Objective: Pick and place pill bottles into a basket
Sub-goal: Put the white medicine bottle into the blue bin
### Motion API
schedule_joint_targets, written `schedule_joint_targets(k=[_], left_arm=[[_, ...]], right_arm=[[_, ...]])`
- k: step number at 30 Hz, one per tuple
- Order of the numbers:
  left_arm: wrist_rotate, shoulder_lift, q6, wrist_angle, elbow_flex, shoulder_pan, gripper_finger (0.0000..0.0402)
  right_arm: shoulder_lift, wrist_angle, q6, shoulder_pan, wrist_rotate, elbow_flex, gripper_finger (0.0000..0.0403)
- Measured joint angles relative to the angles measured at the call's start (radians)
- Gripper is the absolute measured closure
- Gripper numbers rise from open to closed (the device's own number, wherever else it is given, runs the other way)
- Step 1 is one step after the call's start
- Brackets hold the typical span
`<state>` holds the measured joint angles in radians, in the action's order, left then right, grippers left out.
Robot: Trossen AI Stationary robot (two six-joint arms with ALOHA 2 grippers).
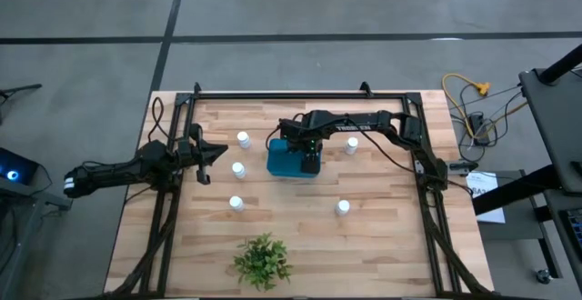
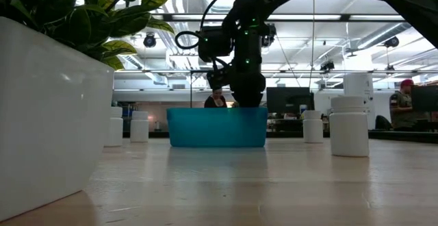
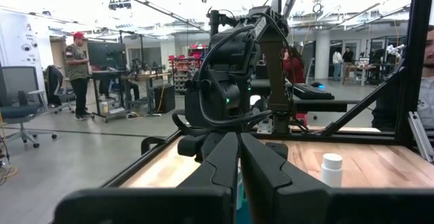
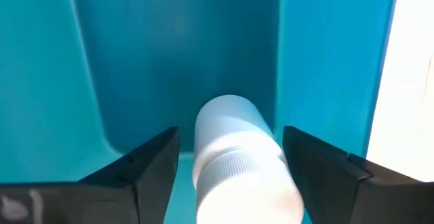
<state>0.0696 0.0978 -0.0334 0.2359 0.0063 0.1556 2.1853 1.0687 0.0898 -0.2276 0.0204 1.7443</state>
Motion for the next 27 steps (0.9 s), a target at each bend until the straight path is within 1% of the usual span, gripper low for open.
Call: schedule_joint_targets(k=[9, 17, 27], left_arm=[[0.000, 0.000, 0.000, 0.000, 0.000, 0.000, 0.0402], [0.000, 0.000, 0.000, 0.000, 0.000, 0.000, 0.0402], [0.000, 0.000, 0.000, 0.000, 0.000, 0.000, 0.0402]], right_arm=[[-0.003, 0.000, 0.015, 0.000, -0.001, 0.000, 0.0133], [-0.026, 0.006, 0.018, 0.000, -0.002, 0.004, 0.0139], [-0.039, 0.067, 0.019, 0.000, -0.002, 0.079, 0.0140]])
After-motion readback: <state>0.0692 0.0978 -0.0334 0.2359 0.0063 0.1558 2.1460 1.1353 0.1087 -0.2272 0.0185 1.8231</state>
